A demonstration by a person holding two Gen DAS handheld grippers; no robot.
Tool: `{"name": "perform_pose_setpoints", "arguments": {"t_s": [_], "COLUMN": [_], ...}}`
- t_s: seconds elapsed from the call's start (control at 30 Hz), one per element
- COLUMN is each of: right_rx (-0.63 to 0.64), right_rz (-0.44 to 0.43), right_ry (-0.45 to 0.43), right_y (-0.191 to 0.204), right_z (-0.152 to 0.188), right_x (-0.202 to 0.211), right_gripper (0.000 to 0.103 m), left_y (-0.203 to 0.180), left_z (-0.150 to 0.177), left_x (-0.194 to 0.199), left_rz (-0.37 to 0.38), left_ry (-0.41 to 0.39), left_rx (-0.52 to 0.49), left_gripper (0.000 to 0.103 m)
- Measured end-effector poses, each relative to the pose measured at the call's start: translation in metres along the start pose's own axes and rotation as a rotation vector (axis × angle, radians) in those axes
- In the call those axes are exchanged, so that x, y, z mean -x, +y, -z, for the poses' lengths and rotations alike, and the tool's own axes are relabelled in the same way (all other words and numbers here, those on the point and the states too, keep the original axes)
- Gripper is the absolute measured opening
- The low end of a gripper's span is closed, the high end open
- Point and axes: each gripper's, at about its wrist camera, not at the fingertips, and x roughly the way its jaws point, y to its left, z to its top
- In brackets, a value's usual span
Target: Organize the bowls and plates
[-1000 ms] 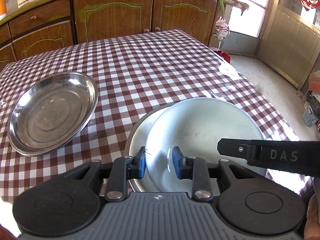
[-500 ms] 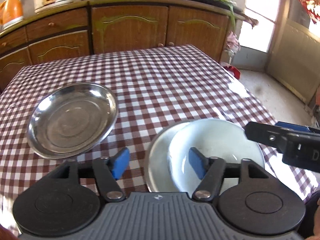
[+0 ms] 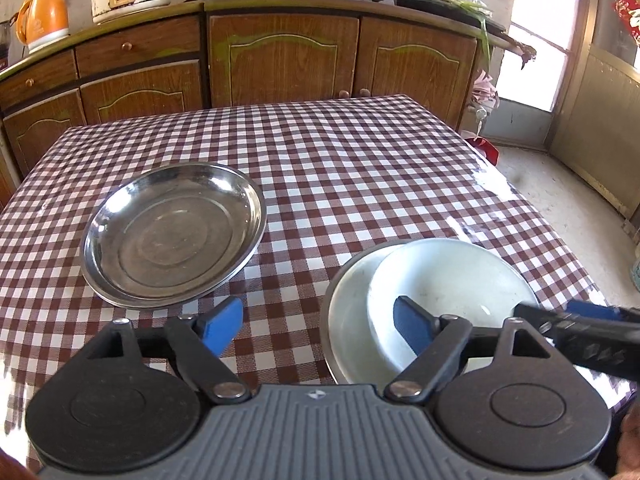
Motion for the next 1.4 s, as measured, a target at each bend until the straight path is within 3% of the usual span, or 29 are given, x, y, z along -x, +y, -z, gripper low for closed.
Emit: {"name": "perform_pose_setpoints", "arguments": {"t_s": [0.07, 0.13, 0.23, 0.3, 0.4, 0.63, 0.8, 1.03, 1.13, 1.33, 1.4], "right_rx": [0.002, -0.045, -0.029, -0.035, -0.013, 0.084, 0.110, 0.114, 0.131, 0.134, 0.091], "right_rz": [-0.018, -0.059, 0.011, 0.048, 0.087, 0.070, 0.187, 0.224, 0.251, 0.190, 0.163], "right_ry": [0.030, -0.021, -0.126, -0.149, -0.133, -0.048, -0.222, -0.102, -0.132, -0.115, -0.151], "right_y": [-0.001, -0.004, -0.005, -0.008, -0.006, 0.017, 0.023, 0.025, 0.032, 0.026, 0.020], "right_z": [0.006, 0.008, 0.001, -0.002, -0.001, 0.010, 0.006, 0.014, 0.015, 0.008, 0.008], "right_x": [-0.006, 0.002, 0.016, 0.021, 0.017, -0.002, 0.022, 0.001, -0.003, -0.004, 0.008], "right_gripper": [0.085, 0.085, 0.085, 0.085, 0.085, 0.083, 0.082, 0.081, 0.081, 0.081, 0.081], "left_y": [-0.001, 0.000, 0.001, 0.001, 0.000, 0.004, 0.006, 0.005, 0.007, 0.003, 0.004], "left_z": [0.001, 0.002, 0.002, 0.002, 0.003, 0.003, 0.003, 0.004, 0.003, 0.004, 0.004], "left_x": [0.000, 0.000, -0.001, -0.002, -0.002, -0.003, -0.003, -0.003, -0.004, -0.003, -0.002], "left_rz": [0.001, 0.001, 0.003, 0.004, 0.008, 0.001, -0.002, -0.001, -0.007, 0.001, -0.001], "left_ry": [0.001, -0.001, 0.003, 0.005, 0.004, 0.004, 0.004, 0.003, 0.005, 0.008, 0.004], "left_rx": [-0.010, -0.014, -0.012, -0.012, -0.023, -0.010, -0.003, -0.008, 0.005, -0.008, -0.006], "left_gripper": [0.085, 0.086, 0.087, 0.087, 0.088, 0.089, 0.090, 0.090, 0.090, 0.091, 0.092]}}
